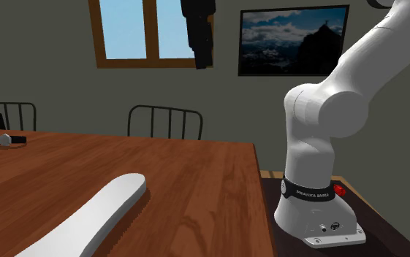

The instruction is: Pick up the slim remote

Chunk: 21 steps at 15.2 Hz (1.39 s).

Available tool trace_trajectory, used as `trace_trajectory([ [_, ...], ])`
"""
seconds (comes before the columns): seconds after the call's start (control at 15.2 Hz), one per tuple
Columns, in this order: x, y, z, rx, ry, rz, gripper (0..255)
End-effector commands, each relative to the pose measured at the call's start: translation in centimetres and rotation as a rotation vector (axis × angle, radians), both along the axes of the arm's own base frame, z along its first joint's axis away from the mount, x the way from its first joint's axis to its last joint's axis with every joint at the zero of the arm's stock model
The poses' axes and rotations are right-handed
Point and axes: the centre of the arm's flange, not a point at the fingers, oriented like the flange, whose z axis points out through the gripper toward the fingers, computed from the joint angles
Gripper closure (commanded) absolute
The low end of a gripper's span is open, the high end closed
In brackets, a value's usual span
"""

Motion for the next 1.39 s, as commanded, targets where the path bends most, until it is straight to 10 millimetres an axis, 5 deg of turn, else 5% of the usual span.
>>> trace_trajectory([
  [0.0, 0.0, 0.0, 0.0, 0.000, 0.000, 0.000, 0],
  [0.66, -2.0, 10.9, -5.2, 0.007, -0.059, -0.497, 0],
  [1.32, 1.8, 21.5, -10.3, 0.014, -0.118, -0.995, 0],
])
